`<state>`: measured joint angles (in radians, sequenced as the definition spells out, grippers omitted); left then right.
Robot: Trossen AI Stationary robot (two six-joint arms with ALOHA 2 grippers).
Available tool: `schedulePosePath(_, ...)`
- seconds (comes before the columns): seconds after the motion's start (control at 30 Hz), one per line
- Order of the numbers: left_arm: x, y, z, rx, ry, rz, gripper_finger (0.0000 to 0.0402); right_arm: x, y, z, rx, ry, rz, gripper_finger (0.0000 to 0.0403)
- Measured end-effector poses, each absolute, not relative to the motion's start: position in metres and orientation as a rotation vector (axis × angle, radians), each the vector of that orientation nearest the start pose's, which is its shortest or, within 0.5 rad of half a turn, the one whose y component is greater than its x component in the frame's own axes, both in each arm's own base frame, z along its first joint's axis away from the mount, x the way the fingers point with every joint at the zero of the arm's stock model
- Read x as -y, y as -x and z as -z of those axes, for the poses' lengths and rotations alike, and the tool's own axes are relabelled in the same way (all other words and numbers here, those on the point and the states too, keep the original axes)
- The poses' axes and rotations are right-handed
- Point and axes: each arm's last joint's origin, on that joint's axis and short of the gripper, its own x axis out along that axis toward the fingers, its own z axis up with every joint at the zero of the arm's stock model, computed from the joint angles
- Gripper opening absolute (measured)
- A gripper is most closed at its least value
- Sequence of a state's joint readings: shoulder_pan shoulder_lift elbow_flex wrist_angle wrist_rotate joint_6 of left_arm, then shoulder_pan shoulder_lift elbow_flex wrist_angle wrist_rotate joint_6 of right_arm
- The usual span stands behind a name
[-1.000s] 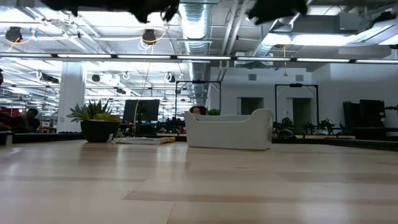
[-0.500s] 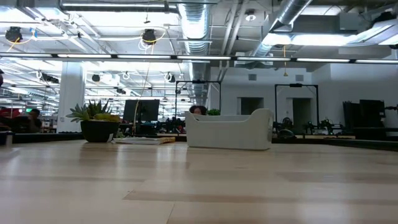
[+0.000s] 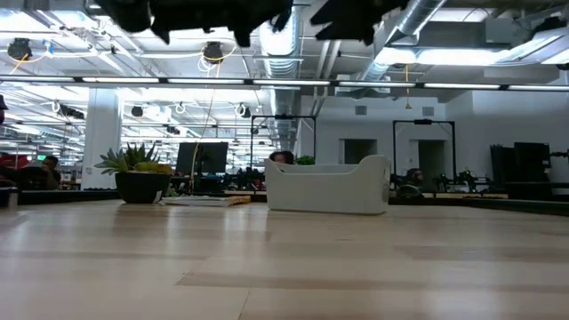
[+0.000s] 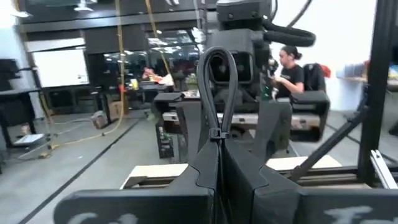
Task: Pick and place USB-C Cables
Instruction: Put the black charger cable into the gray bin
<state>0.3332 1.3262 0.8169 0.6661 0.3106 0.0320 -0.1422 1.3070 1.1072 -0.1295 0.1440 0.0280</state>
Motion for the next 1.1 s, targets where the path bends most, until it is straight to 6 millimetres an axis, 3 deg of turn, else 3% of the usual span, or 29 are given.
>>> schedulePosePath(0.17, -0.085, -0.270, -0.285, 0.210, -0.054, -0.058, 0.0000, 0.060, -0.313, -0.318, -0.332, -0.048, 0.254, 0.0249)
schedulePosePath(0.33, -0.083, -0.263, -0.272, 0.232, -0.041, -0.047, 0.0000, 0.074, -0.328, -0.316, -0.205, -0.098, 0.149, 0.0249)
schedulePosePath(0.5, -0.080, -0.256, -0.267, 0.297, -0.037, -0.043, 0.0000, 0.081, -0.327, -0.325, -0.121, -0.136, 0.069, 0.0249)
schedulePosePath(0.77, -0.081, -0.255, -0.262, 0.275, 0.062, -0.071, 0.0000, 0.074, -0.322, -0.341, -0.025, -0.056, 0.007, 0.0249)
schedulePosePath(1.1, -0.070, -0.258, -0.265, 0.307, 0.028, -0.074, 0.0000, 0.067, -0.326, -0.340, -0.013, -0.081, -0.016, 0.0249)
